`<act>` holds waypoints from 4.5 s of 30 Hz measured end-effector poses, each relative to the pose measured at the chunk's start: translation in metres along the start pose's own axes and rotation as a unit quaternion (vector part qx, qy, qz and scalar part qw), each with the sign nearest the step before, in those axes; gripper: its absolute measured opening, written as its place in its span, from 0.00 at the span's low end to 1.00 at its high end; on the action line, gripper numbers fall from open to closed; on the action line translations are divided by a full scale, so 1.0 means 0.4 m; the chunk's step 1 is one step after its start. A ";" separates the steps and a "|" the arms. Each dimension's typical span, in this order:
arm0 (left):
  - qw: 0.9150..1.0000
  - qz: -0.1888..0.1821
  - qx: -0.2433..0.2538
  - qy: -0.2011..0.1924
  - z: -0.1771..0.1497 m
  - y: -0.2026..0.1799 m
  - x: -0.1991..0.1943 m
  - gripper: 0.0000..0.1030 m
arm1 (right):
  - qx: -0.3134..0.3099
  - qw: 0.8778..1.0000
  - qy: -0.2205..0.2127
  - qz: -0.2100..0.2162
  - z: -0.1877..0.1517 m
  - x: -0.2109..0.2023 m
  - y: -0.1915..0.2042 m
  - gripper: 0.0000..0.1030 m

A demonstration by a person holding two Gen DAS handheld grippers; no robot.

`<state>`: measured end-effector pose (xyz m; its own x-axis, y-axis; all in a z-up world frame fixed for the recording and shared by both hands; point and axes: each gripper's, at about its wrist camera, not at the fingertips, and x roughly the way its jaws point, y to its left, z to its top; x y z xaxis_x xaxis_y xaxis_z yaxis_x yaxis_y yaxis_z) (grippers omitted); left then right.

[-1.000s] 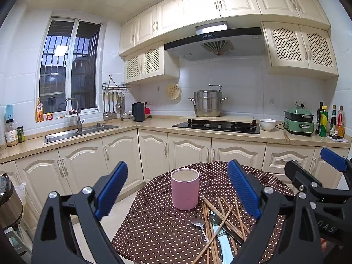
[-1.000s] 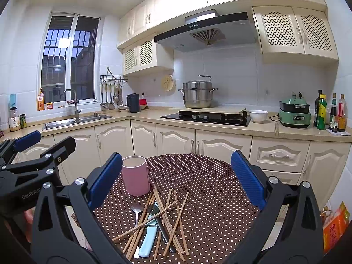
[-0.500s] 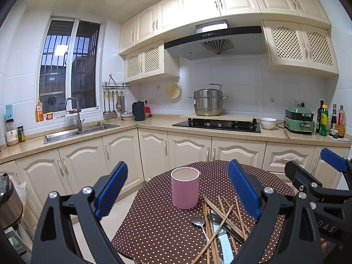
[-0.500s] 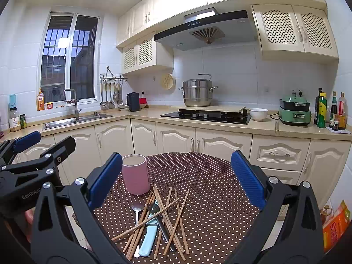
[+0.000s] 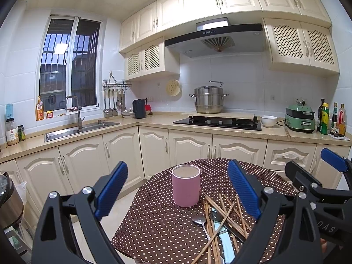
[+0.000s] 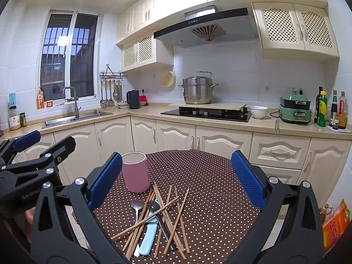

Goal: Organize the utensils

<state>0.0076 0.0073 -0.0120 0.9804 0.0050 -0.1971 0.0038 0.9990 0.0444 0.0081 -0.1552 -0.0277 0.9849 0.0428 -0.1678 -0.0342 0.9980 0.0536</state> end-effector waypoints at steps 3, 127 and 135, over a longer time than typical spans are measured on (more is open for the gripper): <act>1.000 0.000 0.000 0.002 -0.002 0.003 0.000 0.88 | 0.000 1.000 0.003 0.000 0.000 0.003 -0.001 0.94; 0.960 -0.205 -0.128 0.141 0.011 0.075 0.461 0.05 | 0.089 0.940 0.268 0.192 0.030 0.598 -0.157 0.05; 0.964 -0.208 -0.161 0.046 0.065 0.080 0.522 0.05 | 0.079 0.961 0.172 0.204 0.138 0.620 -0.050 0.05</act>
<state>0.2177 0.0391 -0.0262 0.8852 -0.4105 -0.2189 0.3175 0.8770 -0.3607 0.2624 -0.1673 -0.0161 0.7799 0.4686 -0.4148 -0.3528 0.8767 0.3271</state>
